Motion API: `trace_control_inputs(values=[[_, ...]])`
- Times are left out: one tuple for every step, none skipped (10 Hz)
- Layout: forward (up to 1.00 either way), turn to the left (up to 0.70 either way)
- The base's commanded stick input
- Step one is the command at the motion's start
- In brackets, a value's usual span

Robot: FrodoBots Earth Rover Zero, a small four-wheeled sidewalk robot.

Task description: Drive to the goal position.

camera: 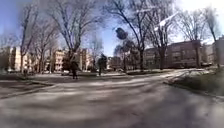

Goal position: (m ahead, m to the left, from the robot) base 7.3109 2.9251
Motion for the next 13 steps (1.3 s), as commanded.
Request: trace_control_inputs(values=[[1.00,0.00],[1.00,0.00],[1.00,0.00],[1.00,0.00],[1.00,0.00],[1.00,0.00],[1.00,0.00],[1.00,0.00],[1.00,0.00],[1.00,0.00],[1.00,0.00],[1.00,0.00],[1.00,0.00]])
